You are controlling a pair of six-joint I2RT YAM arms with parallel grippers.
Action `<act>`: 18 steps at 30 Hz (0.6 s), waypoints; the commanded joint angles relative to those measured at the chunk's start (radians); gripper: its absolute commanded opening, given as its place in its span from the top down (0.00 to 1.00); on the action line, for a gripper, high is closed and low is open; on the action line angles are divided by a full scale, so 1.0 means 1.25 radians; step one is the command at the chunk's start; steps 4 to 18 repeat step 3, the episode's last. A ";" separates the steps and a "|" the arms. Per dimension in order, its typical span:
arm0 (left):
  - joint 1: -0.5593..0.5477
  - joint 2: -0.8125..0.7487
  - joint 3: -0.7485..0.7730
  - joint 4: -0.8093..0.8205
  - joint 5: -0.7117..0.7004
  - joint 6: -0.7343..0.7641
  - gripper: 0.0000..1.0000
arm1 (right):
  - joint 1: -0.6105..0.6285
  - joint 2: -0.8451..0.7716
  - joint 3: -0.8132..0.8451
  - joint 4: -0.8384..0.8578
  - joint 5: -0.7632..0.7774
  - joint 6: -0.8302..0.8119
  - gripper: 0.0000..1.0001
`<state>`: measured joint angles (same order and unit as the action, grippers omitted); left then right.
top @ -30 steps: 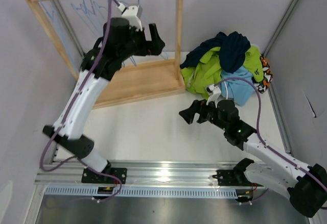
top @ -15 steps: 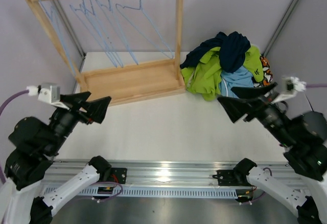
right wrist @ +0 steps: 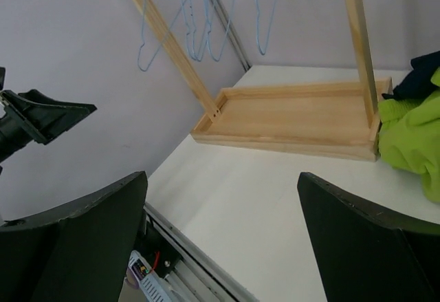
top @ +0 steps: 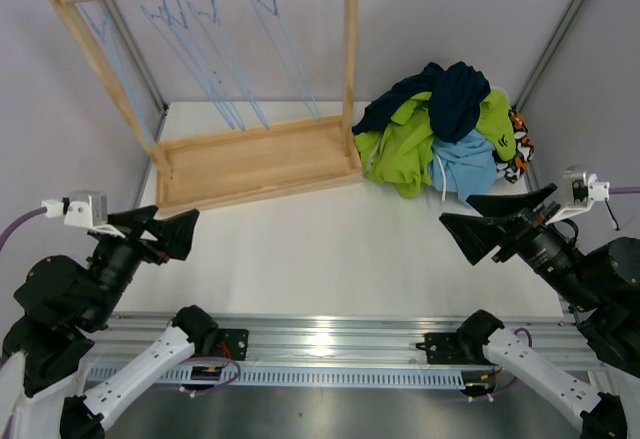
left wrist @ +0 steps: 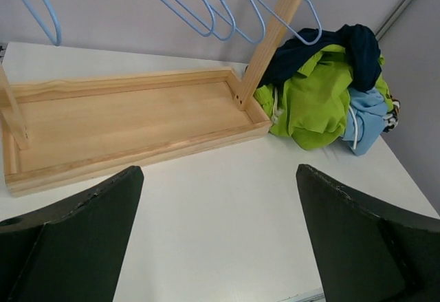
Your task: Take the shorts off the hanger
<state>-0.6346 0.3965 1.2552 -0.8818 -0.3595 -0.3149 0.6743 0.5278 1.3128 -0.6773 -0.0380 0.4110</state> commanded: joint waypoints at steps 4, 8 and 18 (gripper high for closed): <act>-0.003 -0.007 0.003 0.000 -0.040 0.006 0.01 | -0.019 0.008 0.005 -0.018 0.024 0.003 0.00; -0.003 -0.007 0.003 0.000 -0.040 0.006 0.01 | -0.019 0.008 0.005 -0.018 0.024 0.003 0.00; -0.003 -0.007 0.003 0.000 -0.040 0.006 0.01 | -0.019 0.008 0.005 -0.018 0.024 0.003 0.00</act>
